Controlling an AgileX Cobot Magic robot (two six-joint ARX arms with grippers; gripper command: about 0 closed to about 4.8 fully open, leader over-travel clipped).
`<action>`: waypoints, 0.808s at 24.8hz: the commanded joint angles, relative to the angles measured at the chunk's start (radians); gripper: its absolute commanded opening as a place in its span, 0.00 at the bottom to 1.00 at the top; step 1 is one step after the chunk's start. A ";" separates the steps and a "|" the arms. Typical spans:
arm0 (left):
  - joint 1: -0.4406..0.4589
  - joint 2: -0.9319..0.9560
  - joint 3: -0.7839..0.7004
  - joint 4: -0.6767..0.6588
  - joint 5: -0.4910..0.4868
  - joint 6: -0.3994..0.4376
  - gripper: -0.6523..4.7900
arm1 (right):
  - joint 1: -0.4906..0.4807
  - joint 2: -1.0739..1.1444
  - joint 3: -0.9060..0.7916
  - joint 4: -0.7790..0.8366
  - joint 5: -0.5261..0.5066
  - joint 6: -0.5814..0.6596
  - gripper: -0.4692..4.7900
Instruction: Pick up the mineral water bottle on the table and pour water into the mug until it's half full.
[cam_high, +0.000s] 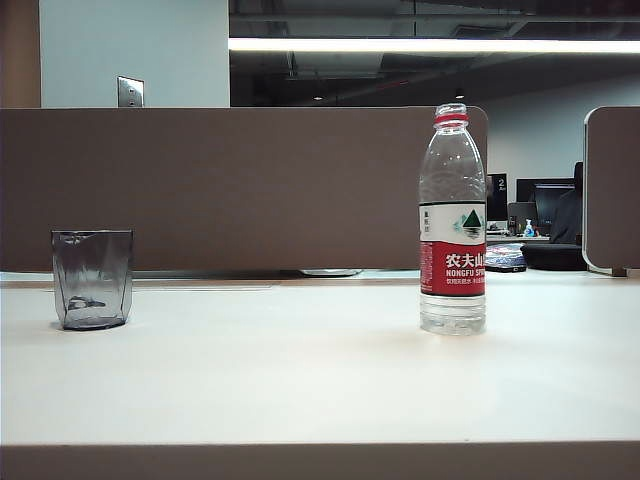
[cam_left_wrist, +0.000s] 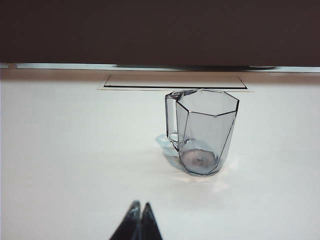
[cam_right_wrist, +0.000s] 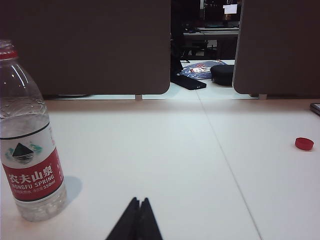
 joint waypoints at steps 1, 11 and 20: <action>0.000 0.000 0.003 0.013 0.004 0.000 0.11 | -0.001 -0.002 -0.005 0.018 0.000 -0.003 0.08; -0.129 0.071 0.003 0.013 -0.003 0.000 0.11 | -0.001 -0.002 -0.004 0.049 -0.021 0.287 0.08; -0.581 0.167 0.003 0.013 0.005 0.000 0.11 | 0.043 0.011 -0.002 0.036 -0.480 0.690 0.08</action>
